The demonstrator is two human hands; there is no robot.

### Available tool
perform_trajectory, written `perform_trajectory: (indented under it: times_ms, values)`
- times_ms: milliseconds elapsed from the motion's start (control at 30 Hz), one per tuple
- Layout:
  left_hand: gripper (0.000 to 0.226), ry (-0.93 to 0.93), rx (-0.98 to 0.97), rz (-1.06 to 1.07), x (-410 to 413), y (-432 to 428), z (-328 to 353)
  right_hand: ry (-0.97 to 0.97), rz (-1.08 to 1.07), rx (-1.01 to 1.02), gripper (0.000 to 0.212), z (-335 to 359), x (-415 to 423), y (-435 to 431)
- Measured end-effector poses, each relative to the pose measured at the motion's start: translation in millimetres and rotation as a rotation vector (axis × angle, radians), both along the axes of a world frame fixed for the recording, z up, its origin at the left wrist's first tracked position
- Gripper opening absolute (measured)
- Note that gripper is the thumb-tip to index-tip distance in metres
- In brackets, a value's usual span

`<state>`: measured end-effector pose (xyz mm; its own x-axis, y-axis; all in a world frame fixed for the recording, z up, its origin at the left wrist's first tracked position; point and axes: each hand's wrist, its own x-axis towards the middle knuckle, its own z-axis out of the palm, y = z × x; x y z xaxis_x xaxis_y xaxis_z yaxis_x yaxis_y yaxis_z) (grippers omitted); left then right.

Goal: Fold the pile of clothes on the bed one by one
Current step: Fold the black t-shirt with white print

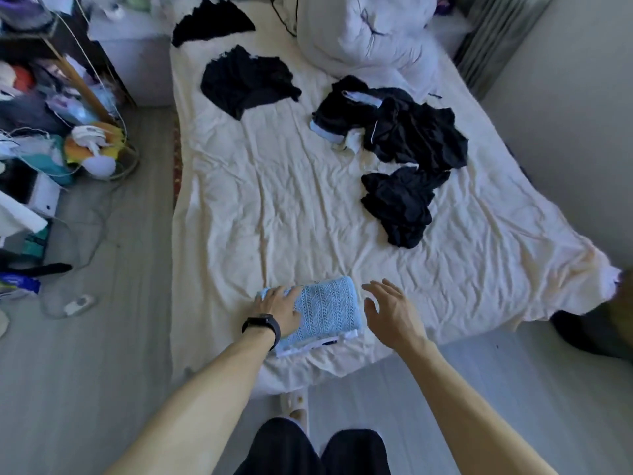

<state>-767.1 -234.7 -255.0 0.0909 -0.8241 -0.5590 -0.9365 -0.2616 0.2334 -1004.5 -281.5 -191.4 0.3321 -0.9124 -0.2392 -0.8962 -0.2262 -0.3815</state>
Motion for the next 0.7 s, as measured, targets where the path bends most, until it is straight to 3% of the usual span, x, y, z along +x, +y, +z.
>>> perform_trajectory:
  times_ms: [100,233,467,700]
  values:
    - [0.051,0.001,-0.043,-0.031,12.4,12.7,34.5,-0.006,0.021,-0.063,0.035,34.9,-0.1,30.6]
    - [0.041,0.002,-0.253,-0.03,35.4,30.8,87.7,-0.022,0.03,-0.161,0.034,76.6,5.3,70.5]
    - [0.055,0.128,-0.584,0.039,90.3,105.4,176.4,-0.188,0.015,-0.406,0.034,136.4,39.6,144.1]
    - [0.041,-0.048,-0.76,0.005,171.0,159.8,269.4,-0.304,0.067,-0.545,0.043,205.4,117.0,190.0]
